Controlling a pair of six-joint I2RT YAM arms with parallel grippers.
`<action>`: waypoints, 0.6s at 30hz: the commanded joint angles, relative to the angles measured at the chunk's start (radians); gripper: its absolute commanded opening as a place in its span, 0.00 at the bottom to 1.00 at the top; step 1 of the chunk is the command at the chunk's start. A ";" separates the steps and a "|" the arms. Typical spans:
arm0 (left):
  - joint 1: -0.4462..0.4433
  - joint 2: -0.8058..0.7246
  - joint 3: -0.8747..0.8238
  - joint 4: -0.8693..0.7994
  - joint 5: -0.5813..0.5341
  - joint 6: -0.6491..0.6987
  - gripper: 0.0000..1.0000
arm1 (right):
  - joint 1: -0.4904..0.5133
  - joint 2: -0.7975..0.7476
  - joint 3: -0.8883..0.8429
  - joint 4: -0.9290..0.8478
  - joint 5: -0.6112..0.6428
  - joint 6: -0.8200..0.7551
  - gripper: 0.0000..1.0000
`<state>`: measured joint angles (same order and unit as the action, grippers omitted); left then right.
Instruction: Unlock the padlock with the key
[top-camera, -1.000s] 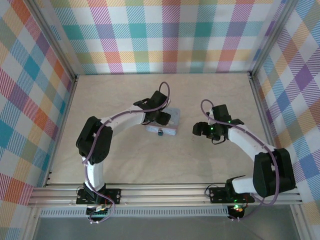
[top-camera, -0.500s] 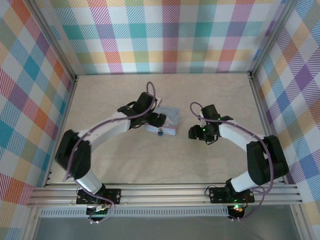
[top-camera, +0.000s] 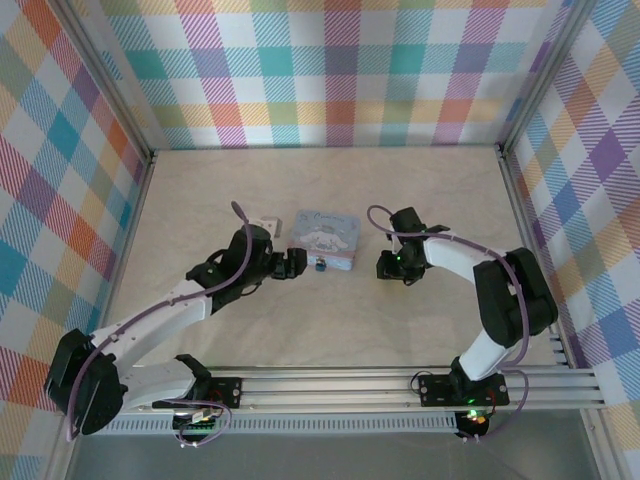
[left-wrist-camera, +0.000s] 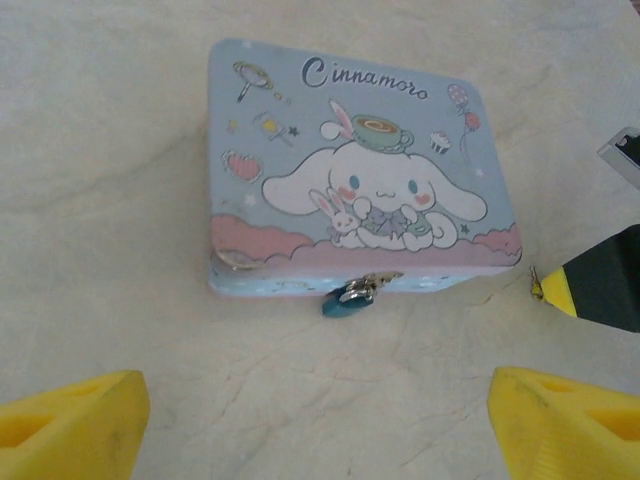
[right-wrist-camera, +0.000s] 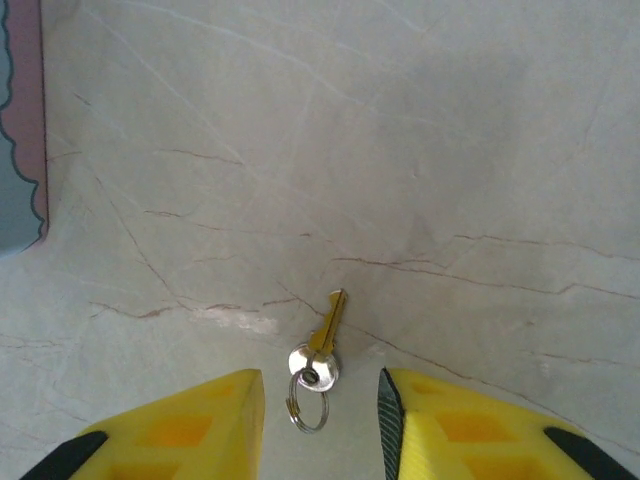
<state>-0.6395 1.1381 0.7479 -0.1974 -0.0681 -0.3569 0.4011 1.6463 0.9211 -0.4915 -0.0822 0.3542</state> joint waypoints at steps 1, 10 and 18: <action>0.003 -0.047 -0.019 0.009 -0.011 -0.054 0.88 | 0.011 0.021 0.019 -0.019 0.011 -0.009 0.35; 0.003 -0.043 -0.007 -0.020 -0.032 -0.053 0.88 | 0.021 0.050 0.032 -0.035 0.023 -0.009 0.25; 0.003 -0.042 -0.002 -0.037 -0.038 -0.049 0.88 | 0.022 0.059 0.023 -0.040 0.041 -0.015 0.12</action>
<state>-0.6395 1.1023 0.7296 -0.2111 -0.0910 -0.4004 0.4141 1.6817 0.9337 -0.5037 -0.0525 0.3508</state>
